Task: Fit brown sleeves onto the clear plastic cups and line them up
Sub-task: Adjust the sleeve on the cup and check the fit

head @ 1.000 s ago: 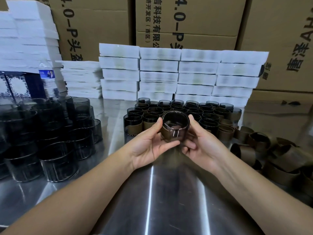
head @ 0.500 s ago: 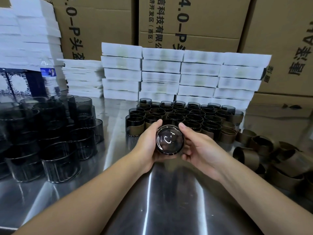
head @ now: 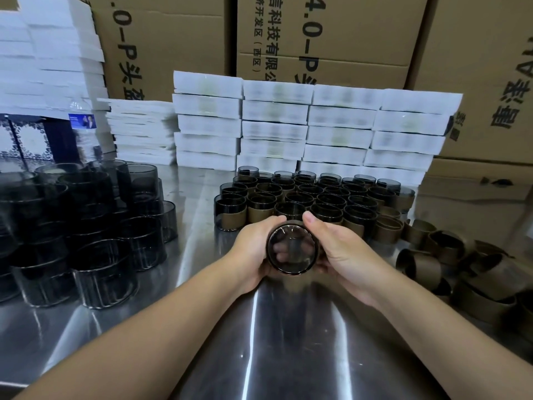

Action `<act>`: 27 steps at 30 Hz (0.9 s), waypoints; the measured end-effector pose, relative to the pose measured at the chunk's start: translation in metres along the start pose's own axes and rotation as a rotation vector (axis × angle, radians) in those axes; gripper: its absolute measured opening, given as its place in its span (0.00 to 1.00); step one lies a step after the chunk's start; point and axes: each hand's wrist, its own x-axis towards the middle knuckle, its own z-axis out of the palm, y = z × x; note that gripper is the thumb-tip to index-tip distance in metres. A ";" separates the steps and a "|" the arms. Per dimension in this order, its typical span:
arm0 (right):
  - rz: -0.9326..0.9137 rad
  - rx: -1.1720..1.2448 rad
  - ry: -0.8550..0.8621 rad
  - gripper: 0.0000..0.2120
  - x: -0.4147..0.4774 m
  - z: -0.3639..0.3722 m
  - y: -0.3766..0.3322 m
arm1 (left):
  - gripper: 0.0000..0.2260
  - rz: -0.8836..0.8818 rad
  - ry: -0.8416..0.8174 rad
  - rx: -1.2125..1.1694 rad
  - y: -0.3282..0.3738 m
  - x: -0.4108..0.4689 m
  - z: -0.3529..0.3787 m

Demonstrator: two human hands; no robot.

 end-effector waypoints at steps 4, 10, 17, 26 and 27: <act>0.024 0.013 0.117 0.23 -0.002 -0.012 -0.010 | 0.10 0.094 0.166 0.147 -0.006 0.005 0.010; -0.029 -0.583 0.550 0.15 0.001 -0.033 0.001 | 0.08 0.192 0.393 0.478 -0.015 0.019 -0.001; -0.195 -1.005 0.483 0.13 0.004 -0.021 0.014 | 0.38 0.318 0.704 1.001 -0.013 0.021 -0.017; 0.035 -1.074 0.417 0.53 0.026 -0.016 0.028 | 0.66 0.049 0.582 1.081 -0.010 0.044 -0.023; 0.046 -1.006 0.405 0.55 0.031 -0.017 0.029 | 0.66 0.041 0.578 1.096 -0.009 0.047 -0.023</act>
